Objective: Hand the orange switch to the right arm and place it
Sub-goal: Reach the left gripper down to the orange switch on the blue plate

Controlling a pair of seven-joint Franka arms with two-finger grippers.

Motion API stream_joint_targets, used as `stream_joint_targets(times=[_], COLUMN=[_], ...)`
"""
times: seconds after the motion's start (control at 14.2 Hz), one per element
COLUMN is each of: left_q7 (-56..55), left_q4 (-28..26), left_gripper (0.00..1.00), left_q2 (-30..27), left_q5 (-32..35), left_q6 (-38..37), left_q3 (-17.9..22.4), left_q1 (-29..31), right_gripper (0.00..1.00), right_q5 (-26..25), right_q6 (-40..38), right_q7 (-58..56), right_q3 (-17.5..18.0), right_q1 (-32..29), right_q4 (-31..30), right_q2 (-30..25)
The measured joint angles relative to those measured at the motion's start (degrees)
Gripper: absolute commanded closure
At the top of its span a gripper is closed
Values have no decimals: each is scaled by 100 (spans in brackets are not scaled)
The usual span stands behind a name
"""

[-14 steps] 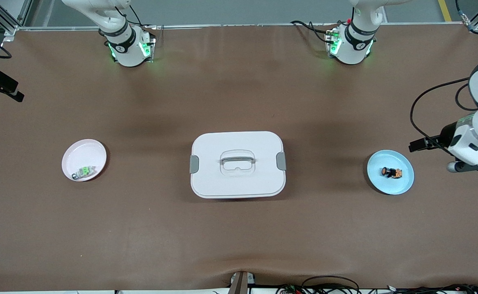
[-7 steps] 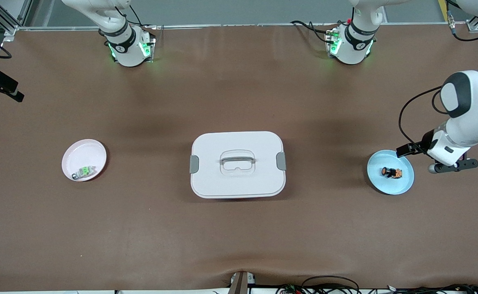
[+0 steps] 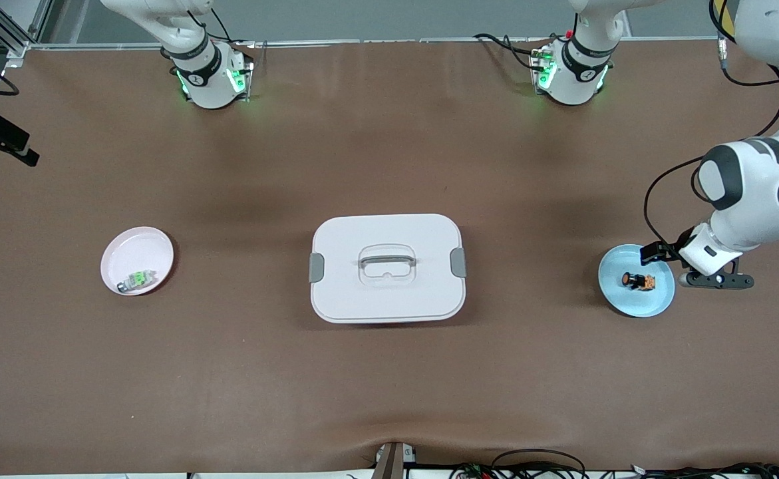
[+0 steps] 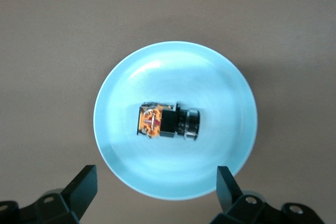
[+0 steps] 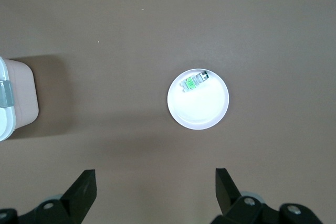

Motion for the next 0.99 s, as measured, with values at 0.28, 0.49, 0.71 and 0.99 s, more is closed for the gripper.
stream_joint_targets(times=[0.28, 0.49, 0.71, 0.99], left_q7=[160, 330, 350, 351], left_q4=[-88, -92, -92, -86], left_gripper=[0, 0, 0, 0], left_q2=[314, 522, 657, 771], left_q5=[1, 1, 241, 555], left_q6=[429, 672, 833, 982], left_q3=[-36, -44, -49, -52], left_q1=[-9, -15, -39, -42], right_gripper=[0, 0, 0, 0], right_q5=[0, 0, 0, 0], right_q6=[1, 1, 1, 1], right_q7=[0, 0, 0, 0], right_q3=[0, 0, 0, 0], right_q1=[0, 0, 0, 0], right_q4=[0, 0, 0, 0], right_q2=[0, 0, 0, 0])
